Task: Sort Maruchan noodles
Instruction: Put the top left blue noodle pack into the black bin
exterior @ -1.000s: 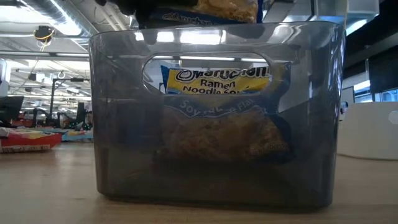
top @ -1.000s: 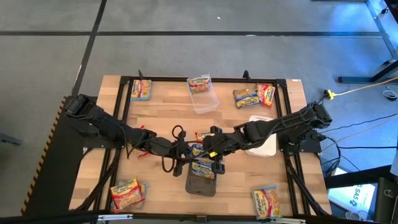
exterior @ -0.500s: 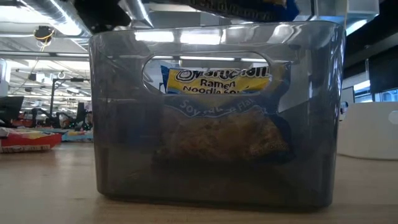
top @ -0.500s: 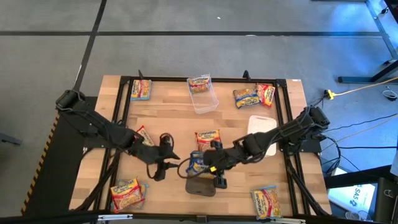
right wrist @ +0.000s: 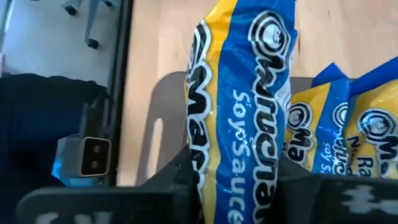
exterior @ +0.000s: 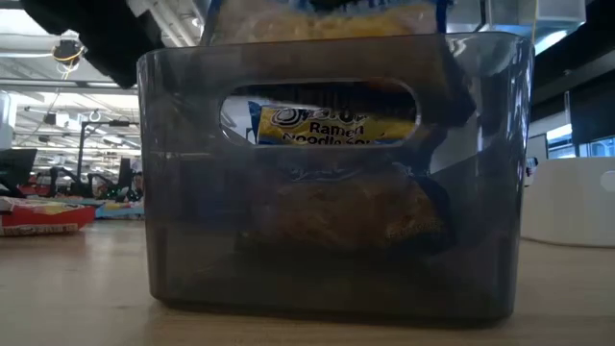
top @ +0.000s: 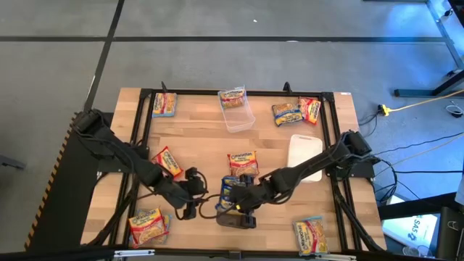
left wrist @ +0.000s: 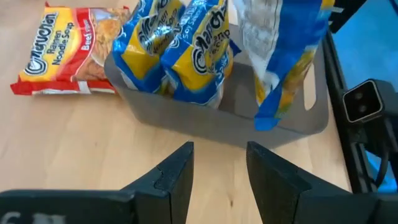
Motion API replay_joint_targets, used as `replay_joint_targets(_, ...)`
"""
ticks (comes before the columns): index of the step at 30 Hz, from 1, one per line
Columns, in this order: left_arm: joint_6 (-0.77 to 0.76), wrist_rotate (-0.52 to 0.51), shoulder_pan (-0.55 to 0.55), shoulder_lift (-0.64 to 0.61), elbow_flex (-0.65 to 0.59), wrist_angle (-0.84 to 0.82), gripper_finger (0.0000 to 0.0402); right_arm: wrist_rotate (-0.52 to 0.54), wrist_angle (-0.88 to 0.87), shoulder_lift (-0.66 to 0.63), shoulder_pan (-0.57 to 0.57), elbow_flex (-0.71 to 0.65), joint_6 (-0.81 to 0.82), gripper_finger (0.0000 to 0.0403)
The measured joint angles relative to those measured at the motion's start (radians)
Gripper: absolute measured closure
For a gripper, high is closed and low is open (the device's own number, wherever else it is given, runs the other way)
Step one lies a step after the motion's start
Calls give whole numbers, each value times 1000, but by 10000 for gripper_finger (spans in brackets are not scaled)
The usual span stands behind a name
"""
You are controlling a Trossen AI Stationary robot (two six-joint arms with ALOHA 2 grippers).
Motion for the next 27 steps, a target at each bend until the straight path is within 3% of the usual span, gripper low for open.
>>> replay_joint_targets(27, -37, -29, 0, 18, 0, 27, 260, 21, -62, 119, -7, 18, -30, 331)
